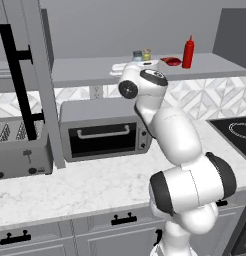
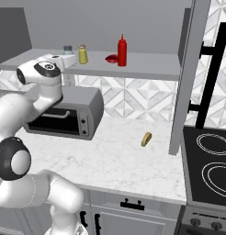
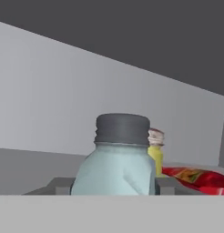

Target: Put the shaker and condiment bottle from the counter next to their counterparts in the cabinet.

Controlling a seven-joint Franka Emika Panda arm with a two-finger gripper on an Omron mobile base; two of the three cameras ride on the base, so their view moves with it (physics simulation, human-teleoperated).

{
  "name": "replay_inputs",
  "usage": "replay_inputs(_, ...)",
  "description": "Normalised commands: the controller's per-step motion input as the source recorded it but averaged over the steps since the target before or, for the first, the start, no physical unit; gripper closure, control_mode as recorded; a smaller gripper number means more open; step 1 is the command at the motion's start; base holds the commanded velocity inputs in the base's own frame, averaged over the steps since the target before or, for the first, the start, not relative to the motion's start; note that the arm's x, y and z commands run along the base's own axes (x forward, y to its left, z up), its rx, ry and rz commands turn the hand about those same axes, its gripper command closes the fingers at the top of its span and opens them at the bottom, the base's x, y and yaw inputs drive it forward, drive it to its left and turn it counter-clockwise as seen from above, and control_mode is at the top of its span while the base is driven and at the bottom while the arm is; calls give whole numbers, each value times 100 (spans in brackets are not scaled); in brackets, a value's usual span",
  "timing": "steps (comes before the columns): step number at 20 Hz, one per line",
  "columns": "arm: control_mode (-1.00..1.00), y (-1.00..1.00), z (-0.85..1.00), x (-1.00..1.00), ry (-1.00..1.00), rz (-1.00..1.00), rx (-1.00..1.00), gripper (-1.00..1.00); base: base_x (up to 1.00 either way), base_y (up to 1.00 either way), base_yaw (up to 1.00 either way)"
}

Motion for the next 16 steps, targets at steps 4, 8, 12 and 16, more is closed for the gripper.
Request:
replay_inputs(4, -100, 3, -21, 38, 0, 0, 0, 100, 0, 0, 0)
replay_inputs(8, -100, 1, -25, 24, -3, 0, 0, 100, 0, 0, 0)
replay_inputs(12, -100, 4, -26, 22, -3, 0, 0, 100, 0, 0, 0)
replay_inputs(16, -100, 1, -29, 24, 0, 0, 0, 100, 0, 0, 0)
